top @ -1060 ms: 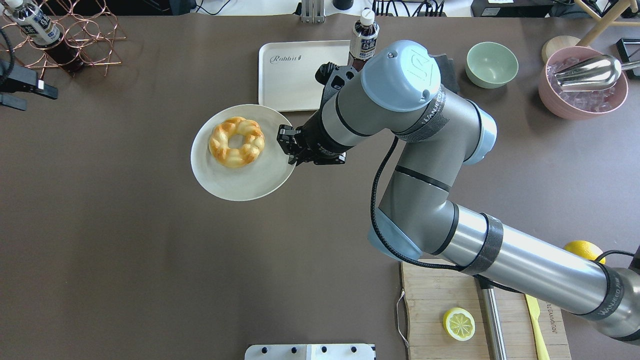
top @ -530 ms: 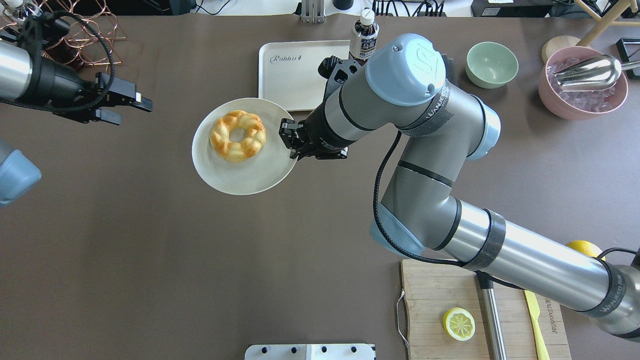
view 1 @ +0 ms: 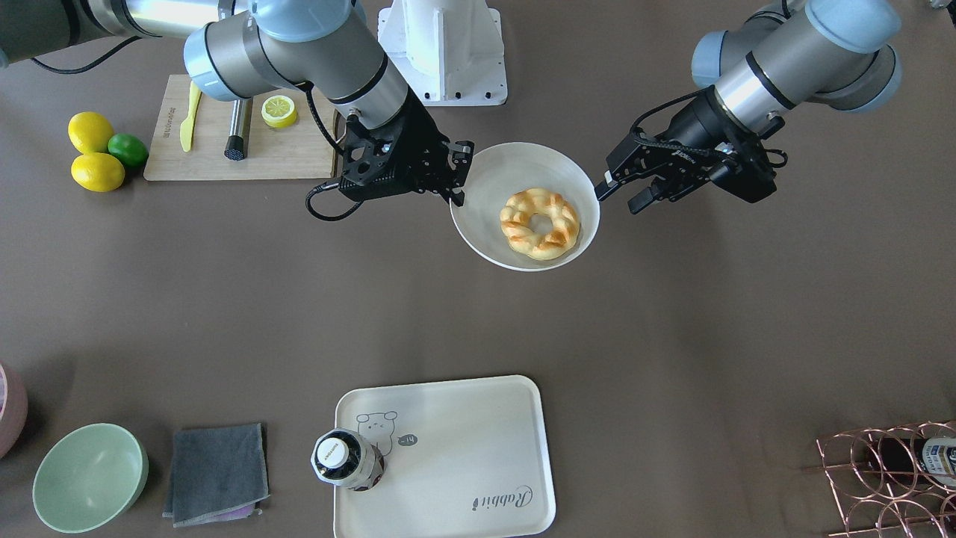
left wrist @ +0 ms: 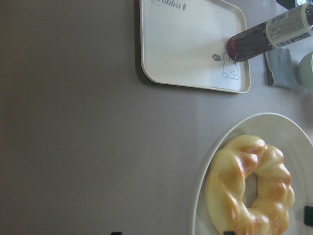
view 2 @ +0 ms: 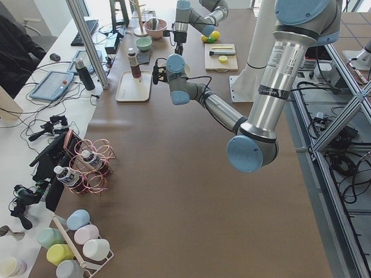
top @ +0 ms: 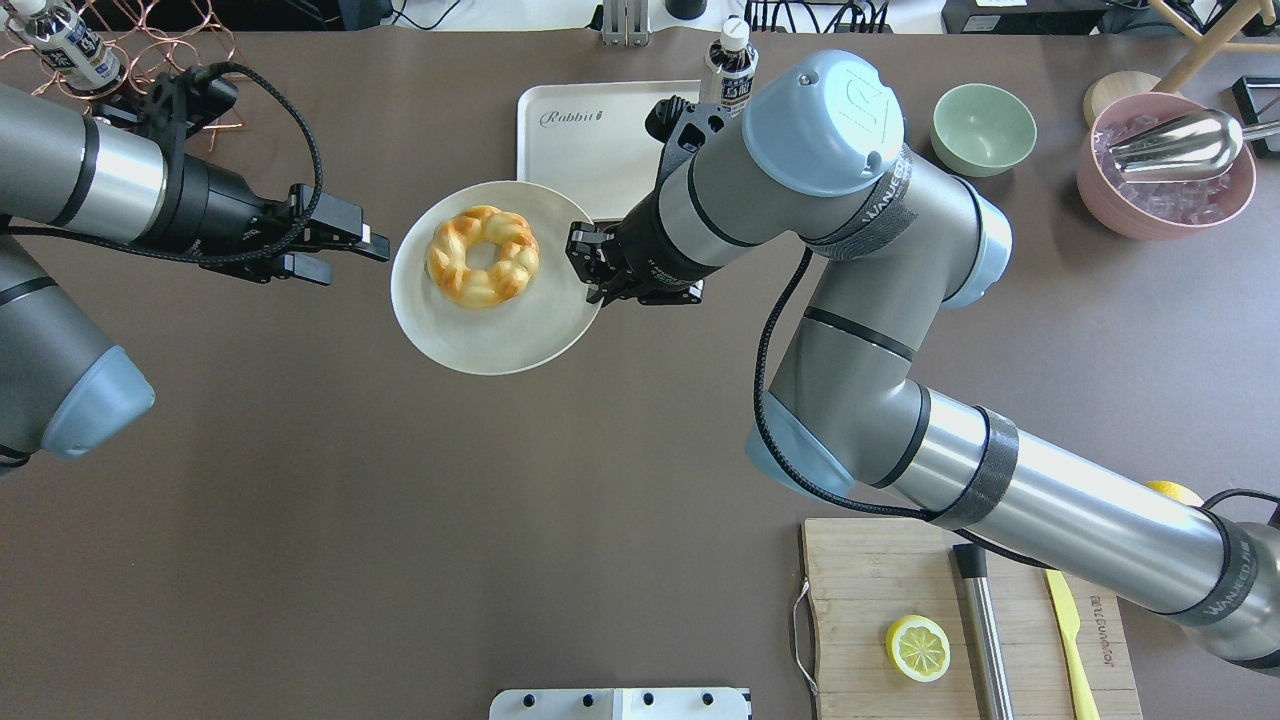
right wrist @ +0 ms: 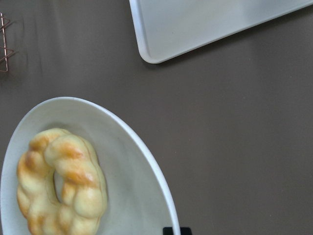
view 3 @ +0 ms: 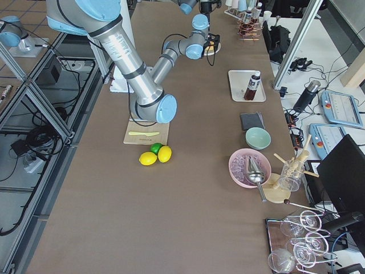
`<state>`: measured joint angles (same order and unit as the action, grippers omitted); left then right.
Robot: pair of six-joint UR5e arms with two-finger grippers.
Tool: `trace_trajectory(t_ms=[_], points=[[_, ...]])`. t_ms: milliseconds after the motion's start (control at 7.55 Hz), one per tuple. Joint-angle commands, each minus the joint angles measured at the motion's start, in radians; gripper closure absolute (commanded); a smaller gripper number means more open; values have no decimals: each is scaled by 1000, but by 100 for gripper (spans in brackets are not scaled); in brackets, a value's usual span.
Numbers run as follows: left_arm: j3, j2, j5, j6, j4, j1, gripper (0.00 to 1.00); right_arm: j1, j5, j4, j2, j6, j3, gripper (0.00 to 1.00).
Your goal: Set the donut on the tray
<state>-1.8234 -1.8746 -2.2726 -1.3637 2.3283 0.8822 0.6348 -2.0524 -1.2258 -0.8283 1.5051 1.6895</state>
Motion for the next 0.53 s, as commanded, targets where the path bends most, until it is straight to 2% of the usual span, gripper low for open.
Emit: trace_trajectory(t_ms=[0,133,398], points=[[-1,-26,38,-2,-15,-31,38,5,-2,0,0,3,2,100],[-1,-27,36,-6,-18,-31,38,5,-2,0,0,3,2,100],[-1,-26,36,-6,-18,-34,72,3,-2,0,1,7,2,100]])
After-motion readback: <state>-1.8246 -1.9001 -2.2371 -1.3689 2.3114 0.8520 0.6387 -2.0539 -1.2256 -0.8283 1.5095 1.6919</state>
